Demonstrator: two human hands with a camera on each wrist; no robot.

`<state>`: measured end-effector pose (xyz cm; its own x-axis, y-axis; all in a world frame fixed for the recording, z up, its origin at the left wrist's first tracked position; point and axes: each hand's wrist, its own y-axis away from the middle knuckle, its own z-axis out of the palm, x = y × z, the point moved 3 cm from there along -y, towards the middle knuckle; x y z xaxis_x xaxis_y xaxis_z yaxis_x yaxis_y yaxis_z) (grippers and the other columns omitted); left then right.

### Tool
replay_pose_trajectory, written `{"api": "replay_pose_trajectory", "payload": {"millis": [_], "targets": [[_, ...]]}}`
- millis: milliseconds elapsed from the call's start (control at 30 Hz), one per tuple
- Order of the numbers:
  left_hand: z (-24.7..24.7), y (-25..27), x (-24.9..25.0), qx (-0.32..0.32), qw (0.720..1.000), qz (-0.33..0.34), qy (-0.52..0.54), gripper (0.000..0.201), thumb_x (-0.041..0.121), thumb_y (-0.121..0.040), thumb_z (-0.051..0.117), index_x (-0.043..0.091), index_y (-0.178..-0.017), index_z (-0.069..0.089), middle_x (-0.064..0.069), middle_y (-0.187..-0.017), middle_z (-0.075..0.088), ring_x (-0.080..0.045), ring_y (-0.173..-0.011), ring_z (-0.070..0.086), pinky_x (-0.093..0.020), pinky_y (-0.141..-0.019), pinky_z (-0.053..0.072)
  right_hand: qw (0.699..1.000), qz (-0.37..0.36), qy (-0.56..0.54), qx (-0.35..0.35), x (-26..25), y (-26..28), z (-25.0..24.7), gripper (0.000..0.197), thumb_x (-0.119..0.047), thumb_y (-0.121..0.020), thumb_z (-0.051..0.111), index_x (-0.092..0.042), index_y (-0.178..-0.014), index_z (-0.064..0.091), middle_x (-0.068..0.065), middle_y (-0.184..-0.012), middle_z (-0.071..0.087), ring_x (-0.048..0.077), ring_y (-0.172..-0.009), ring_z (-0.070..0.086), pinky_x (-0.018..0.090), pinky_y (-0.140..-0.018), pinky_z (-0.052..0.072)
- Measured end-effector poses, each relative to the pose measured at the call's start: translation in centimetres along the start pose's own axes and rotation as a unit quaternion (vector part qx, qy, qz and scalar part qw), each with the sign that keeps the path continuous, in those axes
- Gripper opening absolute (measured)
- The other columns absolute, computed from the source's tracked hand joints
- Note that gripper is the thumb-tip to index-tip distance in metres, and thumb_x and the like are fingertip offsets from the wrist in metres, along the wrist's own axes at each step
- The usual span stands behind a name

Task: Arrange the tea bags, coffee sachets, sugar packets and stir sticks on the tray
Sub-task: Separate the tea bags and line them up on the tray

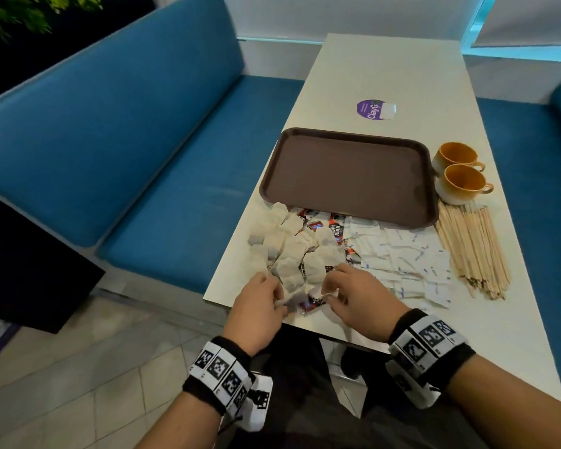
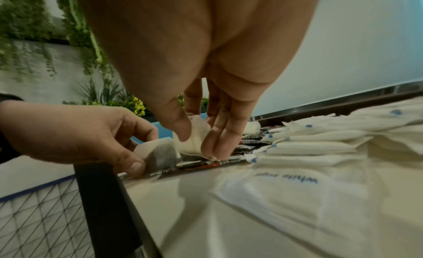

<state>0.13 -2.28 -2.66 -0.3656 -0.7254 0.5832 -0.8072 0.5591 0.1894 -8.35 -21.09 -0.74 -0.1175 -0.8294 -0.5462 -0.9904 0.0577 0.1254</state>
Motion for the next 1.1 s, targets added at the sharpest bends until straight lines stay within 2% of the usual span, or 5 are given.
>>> {"api": "replay_pose_trajectory", "payload": {"millis": [167,433,600,700,1100], "targets": [[-1.0,-0.7,0.9,0.017,0.998,0.038,0.052,0.014,0.012,-0.091,0.066,0.024,-0.089,0.060,0.011,-0.089,0.057,-0.004,-0.080,0.054,-0.013,-0.068,0.039,0.993,0.033,-0.074,0.091,1.2,0.4,-1.8,0.007,-0.017,-0.093,0.071,-0.023,-0.095,0.073,-0.013,-0.087,0.066,0.000,-0.076,0.058,0.022,-0.073,0.048],[-3.2,-1.7,2.6,0.099,0.973,0.086,0.189,0.029,0.006,-0.098,0.060,0.032,-0.100,0.071,0.015,-0.104,0.061,-0.004,-0.091,0.063,-0.016,-0.077,0.051,0.965,0.030,-0.142,0.218,1.0,0.2,-5.1,0.016,-0.010,-0.090,0.075,-0.024,-0.098,0.078,-0.011,-0.090,0.067,0.008,-0.084,0.064,0.032,-0.080,0.055],[-3.3,-2.6,4.2,0.090,0.961,0.082,0.249,0.028,0.004,-0.097,0.062,0.030,-0.105,0.071,0.011,-0.097,0.065,-0.013,-0.083,0.070,-0.037,-0.076,0.062,0.982,-0.001,-0.146,0.121,-1.6,0.9,-5.9,0.023,-0.009,-0.092,0.073,-0.027,-0.105,0.079,-0.013,-0.093,0.071,0.005,-0.088,0.066,0.028,-0.083,0.054],[-3.3,-2.7,5.2,0.087,0.953,0.078,0.279,0.020,0.009,-0.093,0.071,0.028,-0.101,0.071,0.011,-0.088,0.073,-0.011,-0.085,0.072,-0.033,-0.078,0.061,0.976,0.006,-0.212,0.041,-3.1,1.6,-6.2,0.025,-0.006,-0.089,0.077,-0.026,-0.104,0.077,-0.008,-0.089,0.076,0.007,-0.084,0.071,0.027,-0.082,0.057],[-3.2,-2.5,6.5,0.085,0.950,0.117,0.278,0.018,0.010,-0.088,0.077,0.025,-0.097,0.076,0.013,-0.083,0.076,-0.007,-0.079,0.071,-0.021,-0.074,0.055,0.986,-0.010,-0.125,0.112,-1.9,0.2,-7.0,0.011,-0.019,-0.085,0.082,-0.029,-0.088,0.077,-0.014,-0.102,0.060,0.009,-0.077,0.062,0.019,-0.070,0.050]]}}
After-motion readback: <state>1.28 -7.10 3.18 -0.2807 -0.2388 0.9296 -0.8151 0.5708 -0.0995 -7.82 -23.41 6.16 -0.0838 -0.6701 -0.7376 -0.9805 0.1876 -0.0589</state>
